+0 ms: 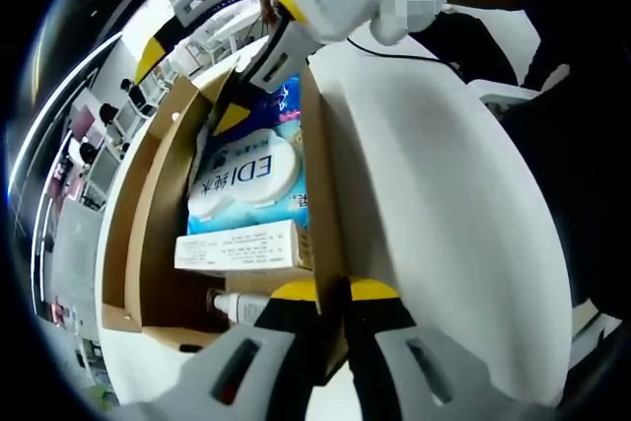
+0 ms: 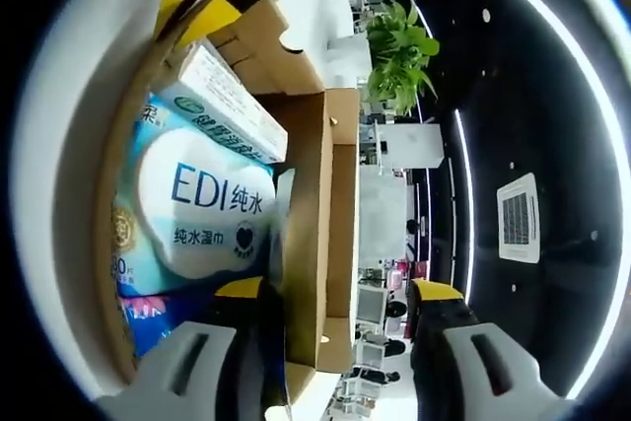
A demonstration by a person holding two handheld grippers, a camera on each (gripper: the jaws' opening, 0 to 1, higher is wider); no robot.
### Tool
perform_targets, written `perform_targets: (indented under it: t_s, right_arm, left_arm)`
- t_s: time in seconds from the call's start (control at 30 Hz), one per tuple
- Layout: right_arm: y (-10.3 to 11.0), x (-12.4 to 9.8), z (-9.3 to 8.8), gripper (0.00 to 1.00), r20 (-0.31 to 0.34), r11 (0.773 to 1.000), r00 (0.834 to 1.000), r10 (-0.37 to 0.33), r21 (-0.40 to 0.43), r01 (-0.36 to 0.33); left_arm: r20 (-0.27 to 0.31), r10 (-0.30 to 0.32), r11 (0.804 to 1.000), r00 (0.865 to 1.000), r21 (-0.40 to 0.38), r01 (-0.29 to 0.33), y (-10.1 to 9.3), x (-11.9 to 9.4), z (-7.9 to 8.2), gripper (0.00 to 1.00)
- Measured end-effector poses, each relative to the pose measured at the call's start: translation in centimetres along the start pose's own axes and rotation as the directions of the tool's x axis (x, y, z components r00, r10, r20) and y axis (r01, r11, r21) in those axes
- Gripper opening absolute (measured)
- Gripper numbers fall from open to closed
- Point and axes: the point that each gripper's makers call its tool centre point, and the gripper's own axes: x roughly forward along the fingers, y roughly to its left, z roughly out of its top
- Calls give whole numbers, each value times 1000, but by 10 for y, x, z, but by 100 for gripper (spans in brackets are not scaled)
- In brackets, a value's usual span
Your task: Operate the shoe box by opening the lid, removing the specified soft item, and placing it in the target area until the item is outside and the box remains undamaged.
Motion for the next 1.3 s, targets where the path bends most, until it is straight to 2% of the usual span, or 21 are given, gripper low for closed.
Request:
perform_targets:
  t_s: [0.1,0.37,0.5,0.63,1.3]
  right_arm:
    - [13,7,-5,55,-22,999,999,39,-8,-39]
    - [14,9,-10,51,-42,999,998,44,22,-43]
    - [15,8,-11,46,-52,999,998,45,31,-43]
    - [19,6,-11,36,-54,998,997,59,32,-57]
    - [30,4,-10,16,-56,993,991,118,27,-117]
  left_arm:
    - [0,0,1000,1000,1,0,0,0,0,7]
    - [0,0,1000,1000,1,0,0,0,0,7]
    - [-1,1,1000,1000,-1,-1,1,0,0,7]
    - [-1,1,1000,1000,-1,-1,1,0,0,7]
    - [-2,2,1000,1000,1,-2,1,0,-1,7]
